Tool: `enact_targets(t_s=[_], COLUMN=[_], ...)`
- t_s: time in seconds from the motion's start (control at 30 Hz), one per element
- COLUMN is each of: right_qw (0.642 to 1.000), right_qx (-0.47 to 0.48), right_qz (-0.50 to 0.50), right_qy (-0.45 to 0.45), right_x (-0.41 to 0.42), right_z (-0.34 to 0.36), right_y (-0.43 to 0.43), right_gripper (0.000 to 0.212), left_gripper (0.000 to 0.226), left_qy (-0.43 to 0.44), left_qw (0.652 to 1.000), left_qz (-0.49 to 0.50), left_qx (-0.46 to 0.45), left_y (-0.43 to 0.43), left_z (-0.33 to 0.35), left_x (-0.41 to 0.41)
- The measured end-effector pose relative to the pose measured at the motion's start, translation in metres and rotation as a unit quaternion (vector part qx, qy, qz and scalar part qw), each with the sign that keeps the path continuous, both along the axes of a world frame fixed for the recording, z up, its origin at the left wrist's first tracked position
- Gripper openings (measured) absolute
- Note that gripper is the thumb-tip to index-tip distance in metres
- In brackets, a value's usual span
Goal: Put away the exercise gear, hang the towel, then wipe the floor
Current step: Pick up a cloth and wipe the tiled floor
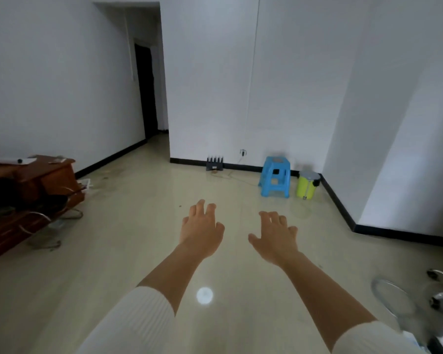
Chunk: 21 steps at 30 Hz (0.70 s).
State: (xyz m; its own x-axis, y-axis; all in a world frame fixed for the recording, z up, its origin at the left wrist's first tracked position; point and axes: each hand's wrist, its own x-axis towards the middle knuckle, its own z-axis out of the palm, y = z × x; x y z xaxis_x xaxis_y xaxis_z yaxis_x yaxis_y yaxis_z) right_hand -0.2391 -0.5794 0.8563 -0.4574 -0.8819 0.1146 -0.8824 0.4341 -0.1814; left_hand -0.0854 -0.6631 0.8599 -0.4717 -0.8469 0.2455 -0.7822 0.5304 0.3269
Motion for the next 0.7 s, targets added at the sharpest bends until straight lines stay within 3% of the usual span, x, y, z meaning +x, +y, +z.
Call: enact_targets(t_s=[0.37,0.7], right_qw=[0.998,0.997], right_qx=[0.036,0.033], right_qz=[-0.052,-0.066], right_qy=[0.013,0.027], right_x=[-0.193,-0.432], right_z=[0.003,-0.015], right_y=[-0.301,-0.55], right_gripper=[0.066,0.061], left_gripper=[0.054,0.055], left_qy=[-0.016,-0.007], left_qw=[0.999,0.998], left_qz=[-0.03,-0.055], left_qx=[0.014,0.03], left_y=[-0.329,-0.583], left_z=[0.005,-0.025], left_x=[-0.182,-0.424])
